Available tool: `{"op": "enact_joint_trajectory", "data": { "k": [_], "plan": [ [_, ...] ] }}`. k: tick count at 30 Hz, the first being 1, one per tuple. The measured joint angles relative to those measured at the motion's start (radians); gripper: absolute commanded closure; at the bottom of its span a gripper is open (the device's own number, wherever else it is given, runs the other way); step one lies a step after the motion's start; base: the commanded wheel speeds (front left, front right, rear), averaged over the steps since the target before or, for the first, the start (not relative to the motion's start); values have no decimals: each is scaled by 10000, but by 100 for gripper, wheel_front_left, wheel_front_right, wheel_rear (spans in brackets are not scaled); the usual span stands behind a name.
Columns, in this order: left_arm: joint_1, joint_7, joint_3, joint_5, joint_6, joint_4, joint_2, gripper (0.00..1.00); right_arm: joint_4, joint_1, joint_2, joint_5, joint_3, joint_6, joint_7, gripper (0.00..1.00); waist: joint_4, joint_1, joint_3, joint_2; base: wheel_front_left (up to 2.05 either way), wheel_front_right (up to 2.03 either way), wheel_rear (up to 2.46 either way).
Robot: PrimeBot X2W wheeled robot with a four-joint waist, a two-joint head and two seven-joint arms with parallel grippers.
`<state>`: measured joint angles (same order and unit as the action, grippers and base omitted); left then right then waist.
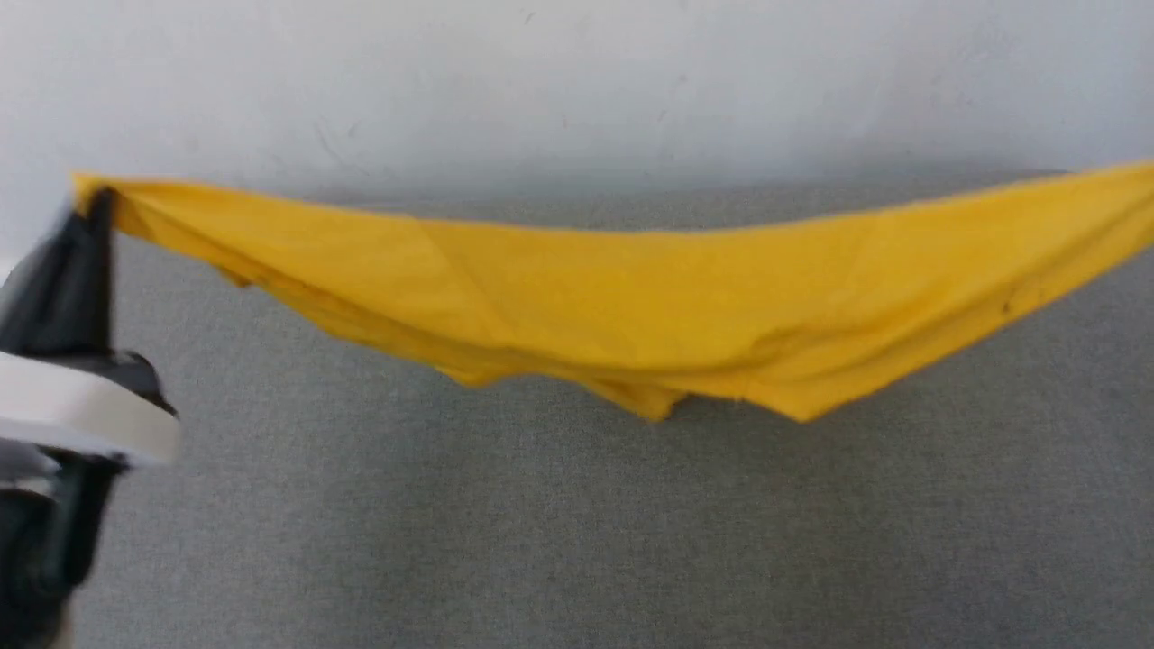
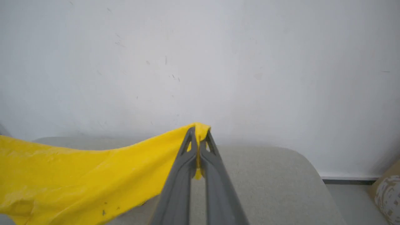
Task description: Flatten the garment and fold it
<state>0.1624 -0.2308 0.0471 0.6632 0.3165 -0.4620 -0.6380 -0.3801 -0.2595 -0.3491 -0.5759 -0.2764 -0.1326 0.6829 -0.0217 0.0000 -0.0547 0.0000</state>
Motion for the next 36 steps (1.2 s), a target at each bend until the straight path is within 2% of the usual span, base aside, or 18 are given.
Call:
{"op": "enact_joint_trajectory", "data": {
  "k": [4,10,16,21,30,35,36],
  "plan": [
    [1015,150,-614,-36,115,-305,-255,100,238,-1508,-531,-441,75,0,299,100,-59,0,120,0,0,0,0],
    [2569,94,-943,105,82,-213,-621,100,941,-3895,-1218,-771,514,0,253,100,-105,0,50,0,0,0,0],
    [4226,-25,-755,178,-265,746,-882,100,2107,-5793,-1935,-654,1473,0,-265,100,-103,1,-306,0,0,0,0],
    [5781,-82,-374,207,-623,1766,-949,100,3371,-7353,-2217,-364,2080,0,-943,100,-117,1,-771,0,0,0,0],
    [8880,-263,307,226,-1283,3758,-934,100,5388,-9927,-2882,259,3866,0,-2345,100,-156,3,-2055,0,0,0,0],
    [10202,-224,639,217,-1411,4663,-568,100,6418,-11147,-2859,573,4389,-2,-3080,100,-174,4,-2740,0,0,0,0],
    [10866,-105,715,211,-1440,5145,-385,100,7001,-11764,-2782,736,4567,-2,-3419,100,-178,5,-3083,0,0,0,0]
  ]
}}
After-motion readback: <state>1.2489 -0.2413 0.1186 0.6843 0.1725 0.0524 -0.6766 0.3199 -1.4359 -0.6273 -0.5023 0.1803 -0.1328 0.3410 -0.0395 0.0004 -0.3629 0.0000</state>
